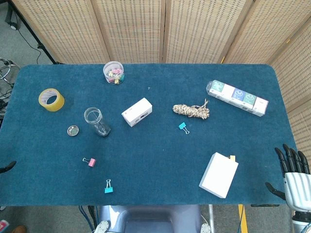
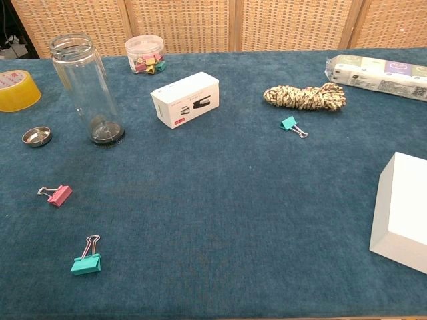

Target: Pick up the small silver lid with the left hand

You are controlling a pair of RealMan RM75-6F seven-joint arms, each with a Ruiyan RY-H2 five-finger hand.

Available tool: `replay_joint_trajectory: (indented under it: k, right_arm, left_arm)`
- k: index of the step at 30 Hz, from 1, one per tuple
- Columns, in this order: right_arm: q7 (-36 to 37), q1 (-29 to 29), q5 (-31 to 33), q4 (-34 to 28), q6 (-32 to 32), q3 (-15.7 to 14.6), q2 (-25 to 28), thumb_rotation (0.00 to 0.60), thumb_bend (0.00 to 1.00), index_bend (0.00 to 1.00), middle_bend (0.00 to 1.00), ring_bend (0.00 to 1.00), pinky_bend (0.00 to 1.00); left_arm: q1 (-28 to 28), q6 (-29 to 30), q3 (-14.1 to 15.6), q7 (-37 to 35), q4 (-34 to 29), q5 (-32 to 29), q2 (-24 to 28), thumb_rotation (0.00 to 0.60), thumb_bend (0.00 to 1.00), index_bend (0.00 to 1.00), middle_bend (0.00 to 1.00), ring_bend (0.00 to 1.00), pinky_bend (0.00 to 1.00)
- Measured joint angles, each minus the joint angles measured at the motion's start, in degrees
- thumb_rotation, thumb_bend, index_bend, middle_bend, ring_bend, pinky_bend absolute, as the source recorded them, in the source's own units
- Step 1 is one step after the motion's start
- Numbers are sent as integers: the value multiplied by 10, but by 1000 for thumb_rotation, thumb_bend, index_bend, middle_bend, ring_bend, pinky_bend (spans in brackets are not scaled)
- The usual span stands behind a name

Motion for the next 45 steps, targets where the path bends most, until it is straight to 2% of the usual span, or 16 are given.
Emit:
replay_joint_trajectory:
  k: [13, 16, 21, 23, 30, 35, 41, 45]
  right_arm:
    - [8, 0, 8, 2, -5, 1, 0, 600, 0, 0, 0, 0, 0]
    - [11, 1, 12, 2, -7, 3, 1, 600, 0, 0, 0, 0, 0]
    - [19, 2, 20, 4, -8, 7, 2, 600, 0, 0, 0, 0, 0]
    - [21, 3, 24, 6, -12, 9, 2, 600, 0, 0, 0, 0, 0]
    - [28, 5, 40, 11, -19, 14, 1, 600, 0, 0, 0, 0, 0]
    - [31, 8, 47, 14, -28, 15, 0, 600, 0, 0, 0, 0, 0]
    - [32, 10, 55, 19, -34, 17, -3, 600, 0, 0, 0, 0, 0]
    - [34, 11, 57, 20, -36, 18, -3, 600, 0, 0, 0, 0, 0]
  left_arm:
    - [-21, -35, -7, -17, 10, 0, -1, 600, 40, 22, 0, 0, 0]
    - [-41, -64, -15, -24, 19, -4, -2, 600, 46, 125, 0, 0, 0]
    - [-96, -139, -33, -28, 45, -16, -10, 600, 99, 365, 0, 0, 0]
    - [-120, -168, -38, -27, 64, -18, -19, 600, 117, 410, 0, 0, 0]
    - [-201, -271, -49, -27, 154, -30, -75, 600, 222, 438, 0, 0, 0]
    - [-242, -326, -52, -41, 221, -39, -125, 600, 258, 445, 0, 0, 0]
    - [-275, -358, -45, -64, 292, -32, -183, 600, 265, 458, 0, 0, 0]
    - [-287, -365, -36, -65, 317, -26, -208, 600, 268, 483, 0, 0, 0]
